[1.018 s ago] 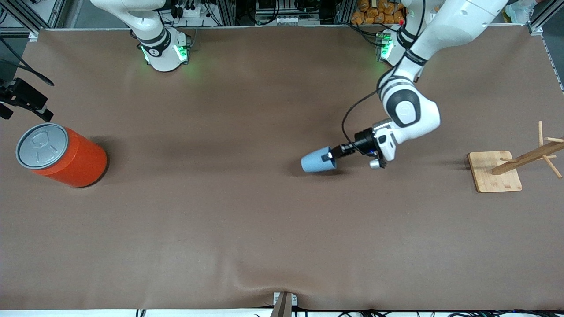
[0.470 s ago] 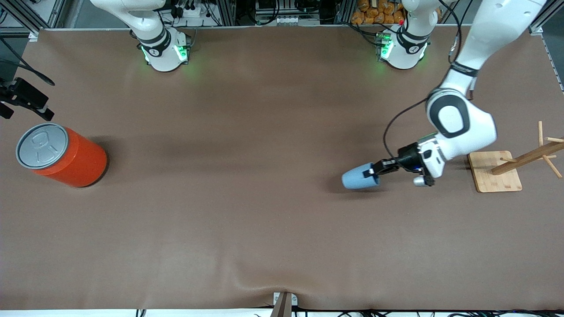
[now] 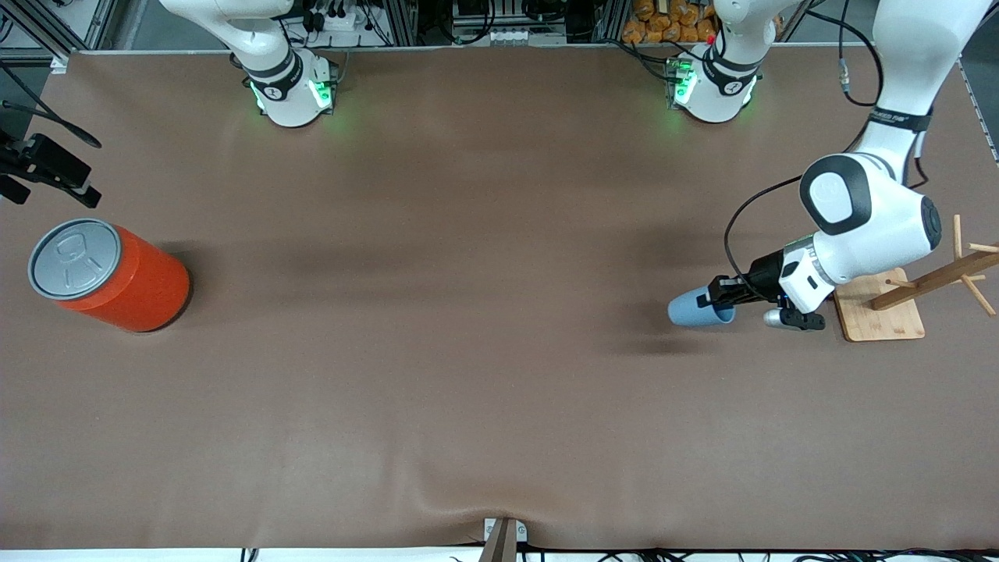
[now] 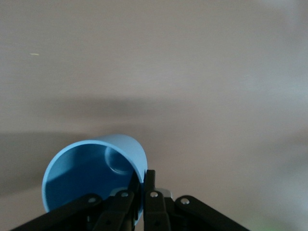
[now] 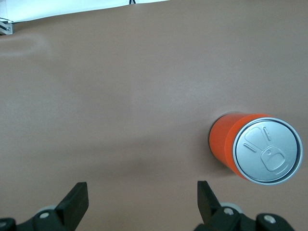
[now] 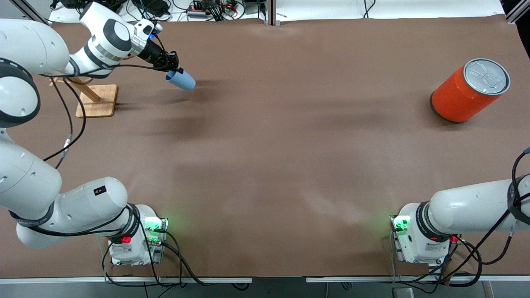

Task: Flip cup
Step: 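Carry the sideways cup toward the wooden stand with the left gripper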

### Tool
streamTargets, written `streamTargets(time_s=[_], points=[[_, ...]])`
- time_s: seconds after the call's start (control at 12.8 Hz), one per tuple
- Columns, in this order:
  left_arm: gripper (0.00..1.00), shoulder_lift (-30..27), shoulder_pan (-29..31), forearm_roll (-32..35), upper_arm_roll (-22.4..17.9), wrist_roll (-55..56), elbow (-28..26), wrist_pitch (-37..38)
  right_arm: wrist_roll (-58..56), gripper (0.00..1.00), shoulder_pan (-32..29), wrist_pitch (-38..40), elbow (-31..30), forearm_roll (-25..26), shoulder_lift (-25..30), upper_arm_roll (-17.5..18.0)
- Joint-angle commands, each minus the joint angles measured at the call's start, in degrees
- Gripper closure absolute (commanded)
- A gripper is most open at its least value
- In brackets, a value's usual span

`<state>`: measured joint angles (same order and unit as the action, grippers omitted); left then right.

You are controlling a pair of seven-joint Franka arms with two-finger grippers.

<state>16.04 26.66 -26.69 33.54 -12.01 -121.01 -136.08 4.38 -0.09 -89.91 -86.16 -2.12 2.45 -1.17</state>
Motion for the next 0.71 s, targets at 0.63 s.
streamTargets(time_s=[0.63], points=[[1.00,-4.27,0.06,38.87,0.65,25.96,-6.96,-4.54,0.45,0.00,-0.09,1.14,1.26,0.72,-0.60,-0.15]])
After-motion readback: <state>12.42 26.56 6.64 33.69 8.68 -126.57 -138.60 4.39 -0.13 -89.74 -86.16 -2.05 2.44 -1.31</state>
